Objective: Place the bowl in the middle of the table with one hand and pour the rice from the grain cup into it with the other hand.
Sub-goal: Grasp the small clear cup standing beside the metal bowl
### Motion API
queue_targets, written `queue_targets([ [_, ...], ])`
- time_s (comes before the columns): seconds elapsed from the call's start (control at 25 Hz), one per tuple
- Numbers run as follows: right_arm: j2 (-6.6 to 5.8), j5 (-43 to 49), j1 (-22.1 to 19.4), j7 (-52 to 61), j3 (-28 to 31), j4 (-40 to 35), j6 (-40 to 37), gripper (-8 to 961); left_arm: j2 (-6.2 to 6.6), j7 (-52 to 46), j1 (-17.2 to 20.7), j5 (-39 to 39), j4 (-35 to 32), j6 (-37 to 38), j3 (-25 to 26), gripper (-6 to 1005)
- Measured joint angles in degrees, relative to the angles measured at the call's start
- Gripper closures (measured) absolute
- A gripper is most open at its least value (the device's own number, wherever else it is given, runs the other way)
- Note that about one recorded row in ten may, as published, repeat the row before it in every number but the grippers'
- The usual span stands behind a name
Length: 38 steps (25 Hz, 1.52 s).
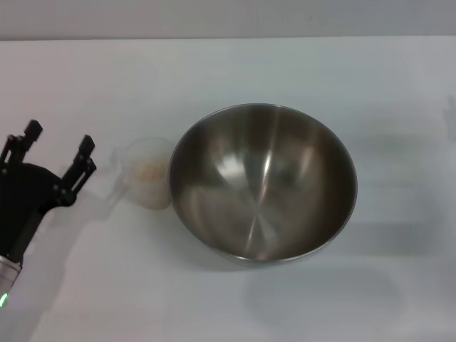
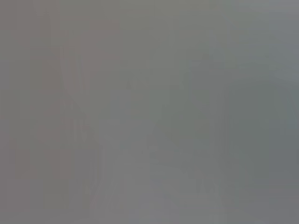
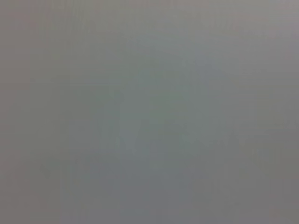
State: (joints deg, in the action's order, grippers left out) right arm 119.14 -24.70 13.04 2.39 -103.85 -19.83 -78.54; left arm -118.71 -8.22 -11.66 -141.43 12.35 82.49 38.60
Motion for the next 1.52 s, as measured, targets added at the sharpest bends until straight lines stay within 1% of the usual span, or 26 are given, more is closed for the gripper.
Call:
queue_targets([
  [0.16,-0.03,0.0,0.7,-0.1,1.1,0.9,-0.1,436,-0.02,-0.1,0.1,0.0,-0.3,-1.9,-1.7,175],
  [0.44,-0.16,0.0,1.8,-0.2,1.3,2.1,-0.2,436,-0.12,-0.1,-0.3,0.0,-0.3,-5.6,-3.0,175],
  [0.6,-0.22,0.0,2.2,-0.3,1.5,2.3,-0.2,436,-0.12,-0.1,-0.7,0.0,0.1,-7.4,-3.1,174],
  [0.88,-0.23,0.0,2.8,-0.4,2.0,3.3,-0.2,434,-0.12,-0.1,-1.1,-0.1,0.2,-8.3,-3.3,174],
  [0.96,-0.23,0.0,2.8,-0.4,2.0,3.3,-0.3,435,-0.12,-0.1,-1.9,-0.1,0.2,-10.1,-3.7,174],
  [1.52,-0.23,0.0,2.8,-0.4,2.0,3.3,-0.4,434,0.0,0.3,-3.2,0.3,-0.4,-12.1,-3.3,175],
])
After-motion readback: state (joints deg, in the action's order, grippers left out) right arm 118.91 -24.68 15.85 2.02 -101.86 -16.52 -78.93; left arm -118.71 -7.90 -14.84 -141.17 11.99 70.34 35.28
